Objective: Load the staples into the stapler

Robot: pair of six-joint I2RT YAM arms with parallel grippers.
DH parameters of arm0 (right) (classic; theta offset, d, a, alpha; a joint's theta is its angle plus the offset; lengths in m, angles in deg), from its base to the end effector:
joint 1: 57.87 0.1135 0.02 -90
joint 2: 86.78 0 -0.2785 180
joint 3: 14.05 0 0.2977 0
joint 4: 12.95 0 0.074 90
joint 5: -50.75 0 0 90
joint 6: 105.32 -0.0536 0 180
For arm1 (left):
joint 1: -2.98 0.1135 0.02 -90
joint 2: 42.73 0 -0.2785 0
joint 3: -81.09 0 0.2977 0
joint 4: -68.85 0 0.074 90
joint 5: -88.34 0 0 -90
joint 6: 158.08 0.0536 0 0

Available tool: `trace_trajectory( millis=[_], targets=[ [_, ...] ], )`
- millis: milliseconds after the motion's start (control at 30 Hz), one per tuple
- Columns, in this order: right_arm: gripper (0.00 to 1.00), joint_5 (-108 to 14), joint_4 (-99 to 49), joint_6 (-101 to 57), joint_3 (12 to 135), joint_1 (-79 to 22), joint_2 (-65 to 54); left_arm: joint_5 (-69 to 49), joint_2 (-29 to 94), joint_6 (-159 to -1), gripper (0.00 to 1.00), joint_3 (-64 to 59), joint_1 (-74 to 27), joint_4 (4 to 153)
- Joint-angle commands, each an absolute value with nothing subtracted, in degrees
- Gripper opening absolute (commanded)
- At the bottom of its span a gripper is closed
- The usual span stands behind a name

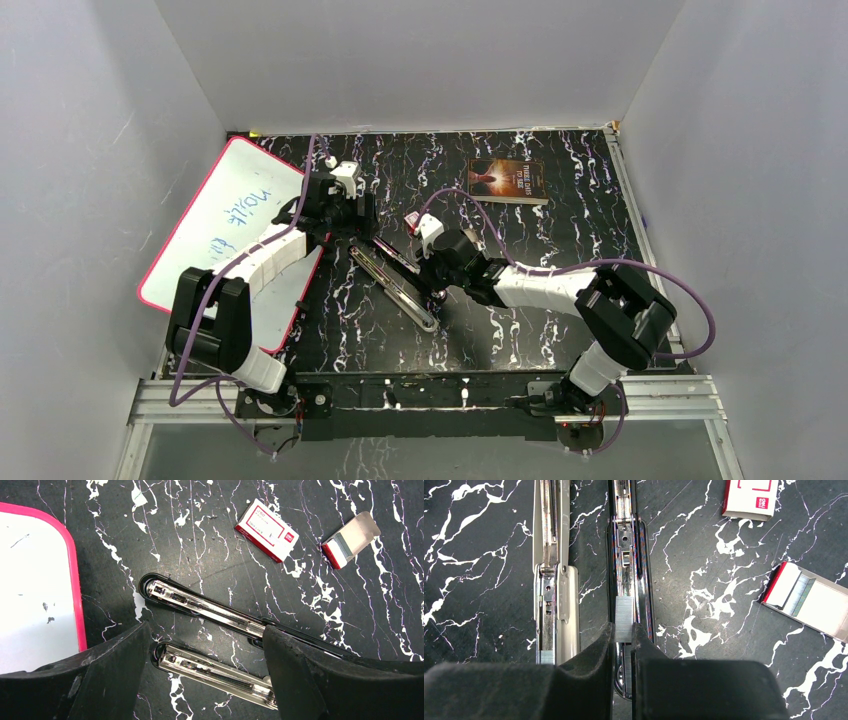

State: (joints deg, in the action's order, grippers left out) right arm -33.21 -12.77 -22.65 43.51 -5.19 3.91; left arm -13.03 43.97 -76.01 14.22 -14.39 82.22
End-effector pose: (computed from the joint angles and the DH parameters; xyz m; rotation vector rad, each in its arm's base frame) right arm 0.2346 0.2984 0.1600 -0.7838 2.0384 0.4936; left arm 0.3690 -0.1265 0.2213 0.2952 2.1544 -0.4680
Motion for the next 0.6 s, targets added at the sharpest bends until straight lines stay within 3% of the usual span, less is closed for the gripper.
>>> trace_trajectory(
  millis=[0, 567],
  targets=[
    [0.00, -32.2, -9.9, -22.7, 43.4, -4.9, 1.7, -13.8, 43.1, -75.6, 0.81, 12.0, -14.1, 82.4],
    [0.00, -32.0, -11.4, -22.8, 44.5, -4.9, 3.3, -13.8, 43.0, -75.7, 0.81, 12.0, -14.1, 82.4]
  ],
)
